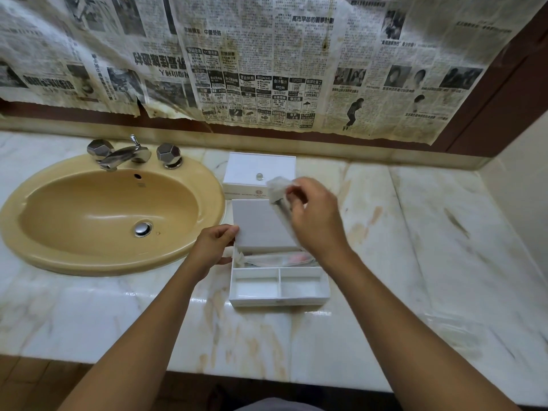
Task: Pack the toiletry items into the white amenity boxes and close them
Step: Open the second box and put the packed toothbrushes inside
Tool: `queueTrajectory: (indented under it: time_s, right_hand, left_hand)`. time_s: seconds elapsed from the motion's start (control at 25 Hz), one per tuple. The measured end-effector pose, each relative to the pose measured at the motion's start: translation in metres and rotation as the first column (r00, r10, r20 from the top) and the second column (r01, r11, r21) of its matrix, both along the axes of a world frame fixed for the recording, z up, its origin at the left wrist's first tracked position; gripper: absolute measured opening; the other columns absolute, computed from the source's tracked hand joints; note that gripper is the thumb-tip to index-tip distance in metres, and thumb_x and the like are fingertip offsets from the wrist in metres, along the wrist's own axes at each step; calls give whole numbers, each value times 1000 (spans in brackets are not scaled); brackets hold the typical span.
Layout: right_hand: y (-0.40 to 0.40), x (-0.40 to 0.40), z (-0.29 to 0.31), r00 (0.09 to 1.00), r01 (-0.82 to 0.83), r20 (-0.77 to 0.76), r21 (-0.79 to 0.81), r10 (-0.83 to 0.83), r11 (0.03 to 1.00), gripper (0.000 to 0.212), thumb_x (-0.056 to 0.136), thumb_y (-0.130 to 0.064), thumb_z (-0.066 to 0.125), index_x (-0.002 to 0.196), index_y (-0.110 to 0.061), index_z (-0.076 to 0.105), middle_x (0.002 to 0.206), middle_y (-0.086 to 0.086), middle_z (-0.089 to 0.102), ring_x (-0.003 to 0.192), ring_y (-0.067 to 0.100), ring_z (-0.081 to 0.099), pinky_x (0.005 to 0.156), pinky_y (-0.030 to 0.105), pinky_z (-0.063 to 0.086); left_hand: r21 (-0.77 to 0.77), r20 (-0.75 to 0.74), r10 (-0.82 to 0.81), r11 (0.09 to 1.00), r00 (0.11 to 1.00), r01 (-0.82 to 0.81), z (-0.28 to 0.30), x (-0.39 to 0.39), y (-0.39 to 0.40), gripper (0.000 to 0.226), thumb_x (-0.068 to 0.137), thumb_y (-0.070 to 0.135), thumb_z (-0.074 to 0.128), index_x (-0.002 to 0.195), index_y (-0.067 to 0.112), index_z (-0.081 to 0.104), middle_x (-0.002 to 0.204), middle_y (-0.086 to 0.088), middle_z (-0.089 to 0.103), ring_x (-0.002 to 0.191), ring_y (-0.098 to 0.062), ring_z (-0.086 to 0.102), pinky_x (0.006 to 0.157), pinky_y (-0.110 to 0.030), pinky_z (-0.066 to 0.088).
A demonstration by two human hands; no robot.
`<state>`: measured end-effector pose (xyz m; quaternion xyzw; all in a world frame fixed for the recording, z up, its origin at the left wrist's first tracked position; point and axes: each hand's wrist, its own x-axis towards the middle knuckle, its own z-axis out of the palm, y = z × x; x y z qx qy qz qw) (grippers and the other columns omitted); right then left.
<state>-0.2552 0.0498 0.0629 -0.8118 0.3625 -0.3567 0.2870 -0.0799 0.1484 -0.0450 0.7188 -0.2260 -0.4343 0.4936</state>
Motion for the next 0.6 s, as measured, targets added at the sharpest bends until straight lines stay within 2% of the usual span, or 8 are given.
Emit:
queueTrajectory:
  time_s: [0.08,0.2,0.24,0.36,0.44,0.6]
  right_hand:
    - [12,9,-18,996,-77,-38,17,78,997,11,91,-4,52,93,-8,63,88,2,60,79,16,53,69,25,43]
    - [19,18,-45,974,-156,-164,-2,153,988,12,91,-5,52,95,-7,62,91,7,62,80,26,57,69,37,47]
    - [21,20,-52,956,-189,-232,-7,182,982,11,90,-6,52,96,-8,62,92,8,61,79,28,57,67,37,47]
    - [30,26,-71,825,-306,-504,-20,254,952,15,90,-6,54,103,-10,61,96,8,59,83,28,58,63,32,39]
    - [38,30,-82,728,-362,-622,10,289,932,20,89,-5,53,106,-10,61,99,9,60,89,28,57,65,32,37]
    - [37,32,-91,707,-297,-652,78,274,952,23,91,-7,52,109,-11,65,99,9,61,92,28,58,72,35,44]
  left_hand:
    - [-2,0,-2,1000,1000,2,-2,1,0,22,99,30,55,93,17,70,95,4,71,91,-8,67,62,-28,53]
    - [-12,6,-12,1000,1000,12,-4,2,0,23,100,29,54,93,14,70,97,-1,71,93,-12,67,60,-28,53]
    - [-16,7,-17,1000,1000,17,-4,2,0,23,100,27,53,92,14,70,96,-3,70,92,-13,67,60,-28,53]
    - [-16,6,-5,1000,1000,6,-2,1,-1,22,99,28,55,91,14,70,90,-1,67,85,-11,65,58,-27,53]
    - [-2,43,-14,1000,999,14,-4,2,-1,24,99,31,56,92,14,71,92,-1,69,88,-12,65,56,-26,52]
    - [-4,17,-15,1000,1000,15,-5,3,0,24,99,31,55,95,14,71,99,-3,70,95,-13,67,58,-27,53]
